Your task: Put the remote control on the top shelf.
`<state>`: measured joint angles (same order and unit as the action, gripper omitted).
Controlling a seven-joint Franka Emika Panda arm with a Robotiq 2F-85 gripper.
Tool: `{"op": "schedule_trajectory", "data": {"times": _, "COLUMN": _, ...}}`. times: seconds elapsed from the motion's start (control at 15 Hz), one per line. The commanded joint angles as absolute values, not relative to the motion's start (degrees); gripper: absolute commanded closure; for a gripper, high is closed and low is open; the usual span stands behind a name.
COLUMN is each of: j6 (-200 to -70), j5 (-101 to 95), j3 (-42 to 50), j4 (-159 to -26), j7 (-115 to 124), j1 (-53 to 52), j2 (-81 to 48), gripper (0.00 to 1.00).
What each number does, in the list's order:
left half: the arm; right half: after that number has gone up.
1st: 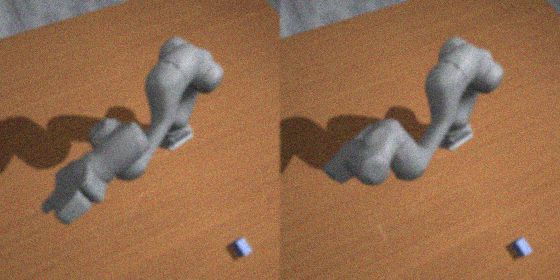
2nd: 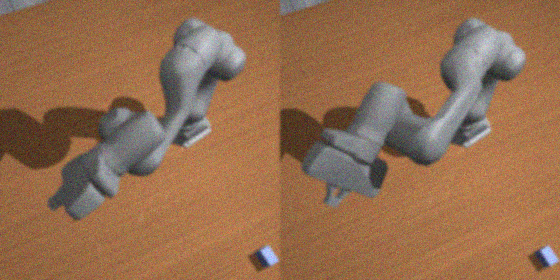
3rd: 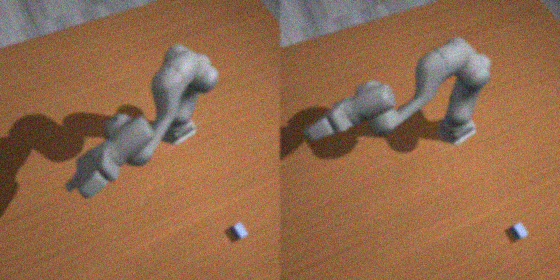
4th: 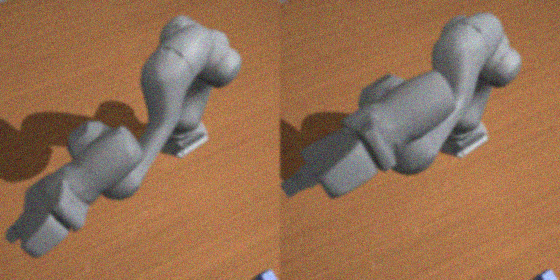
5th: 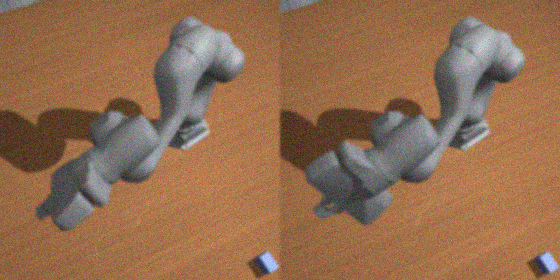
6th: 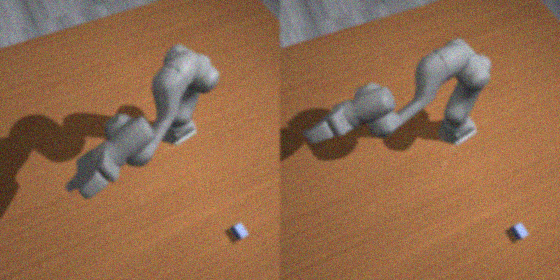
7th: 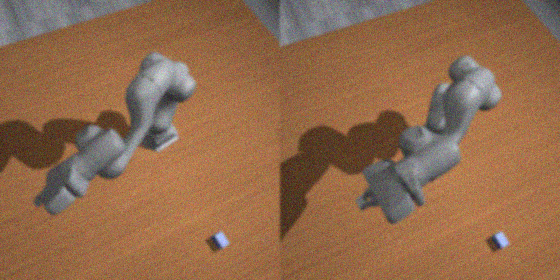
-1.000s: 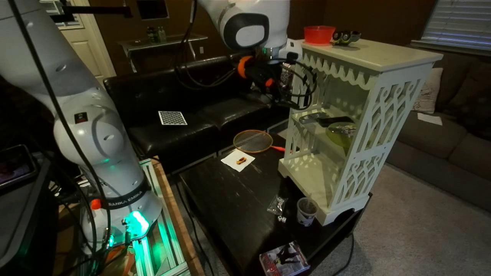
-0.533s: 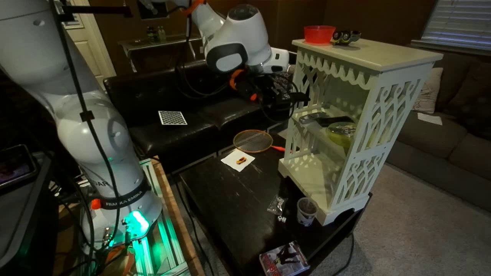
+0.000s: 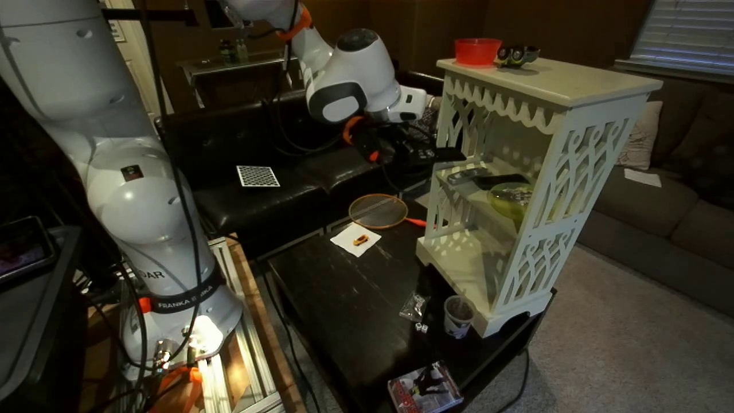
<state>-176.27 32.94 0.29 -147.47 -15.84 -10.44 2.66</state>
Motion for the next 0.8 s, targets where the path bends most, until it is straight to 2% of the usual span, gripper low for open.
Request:
{"op": "schedule_trajectory", "data": {"times": 0.0, "j6": -186.3, "j5": 32.8, "j3": -1.4, "j4": -145.9, "j7": -6.6, "j1": -10.8, "j2": -3.2, "gripper": 0.69}}
{"op": "schedule_trajectory", "data": {"times": 0.2, "j6": -192.8, "j5": 28.1, "j3": -3.1, "j4": -143.8, "j7": 2.7, "j1": -9.7, "j2": -9.1, "gripper": 0.69}}
{"op": "schedule_trajectory", "data": {"times": 0.27, "j6": -194.6, "j5": 34.0, "j3": -0.1, "j4": -142.0, "j7": -1.3, "j1": -13.9, "j2": -11.6, "gripper": 0.69}}
{"op": "schedule_trajectory", "data": {"times": 0.6, "j6": -196.6, "j5": 38.8, "j3": 7.7, "j4": -133.5, "j7": -3.3, "j1": -23.7, "j2": -18.9, "gripper": 0.69}}
{"op": "schedule_trajectory", "data": {"times": 0.73, "j6": -194.9, "j5": 41.1, "j3": 14.3, "j4": -129.9, "j7": -4.9, "j1": -29.7, "j2": -21.7, "gripper": 0.69}}
